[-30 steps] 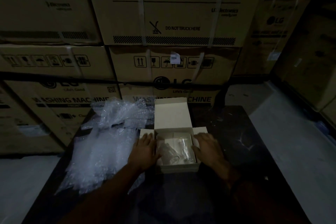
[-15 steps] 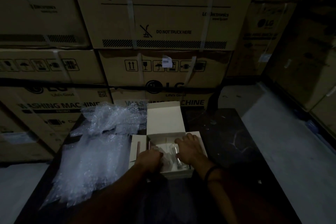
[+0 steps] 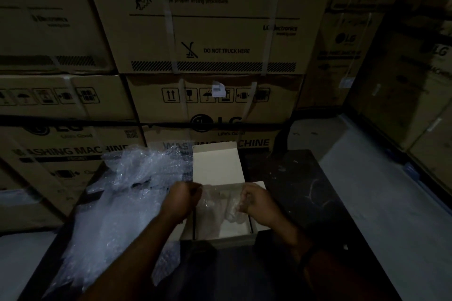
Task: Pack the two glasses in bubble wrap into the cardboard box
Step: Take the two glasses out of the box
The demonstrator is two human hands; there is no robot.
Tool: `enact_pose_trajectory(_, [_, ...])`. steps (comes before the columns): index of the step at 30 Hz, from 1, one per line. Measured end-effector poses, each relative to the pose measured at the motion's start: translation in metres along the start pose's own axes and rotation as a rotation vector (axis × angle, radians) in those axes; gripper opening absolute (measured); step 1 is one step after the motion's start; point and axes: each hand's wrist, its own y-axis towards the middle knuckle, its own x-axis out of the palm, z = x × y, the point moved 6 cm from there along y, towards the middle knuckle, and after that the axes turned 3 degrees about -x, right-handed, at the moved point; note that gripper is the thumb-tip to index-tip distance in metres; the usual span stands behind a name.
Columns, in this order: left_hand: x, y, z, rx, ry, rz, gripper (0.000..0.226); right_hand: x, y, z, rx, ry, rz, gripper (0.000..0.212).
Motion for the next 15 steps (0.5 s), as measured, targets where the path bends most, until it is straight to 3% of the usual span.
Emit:
enact_pose_trajectory(3, [-0.030, -0.010, 0.005, 0.021, -0.124, 0.001, 0.014, -0.012, -0.018, -0.014, -0.099, 0.069, 0.019, 0.034])
enact_pose_trajectory(6, [-0.040, -0.028, 0.000, -0.027, -0.218, -0.115, 0.010, -0.021, -0.043, -0.035, -0.171, 0.076, -0.011, 0.032])
enact_pose_trajectory(10, [-0.028, -0.055, -0.012, -0.006, -0.093, -0.220, 0.011, -0.006, -0.081, -0.053, -0.228, 0.125, -0.072, 0.053])
enact_pose_trajectory(15, [0.005, -0.081, -0.018, 0.003, -0.005, -0.266, 0.013, 0.032, -0.106, -0.031, -0.199, -0.017, -0.177, 0.067])
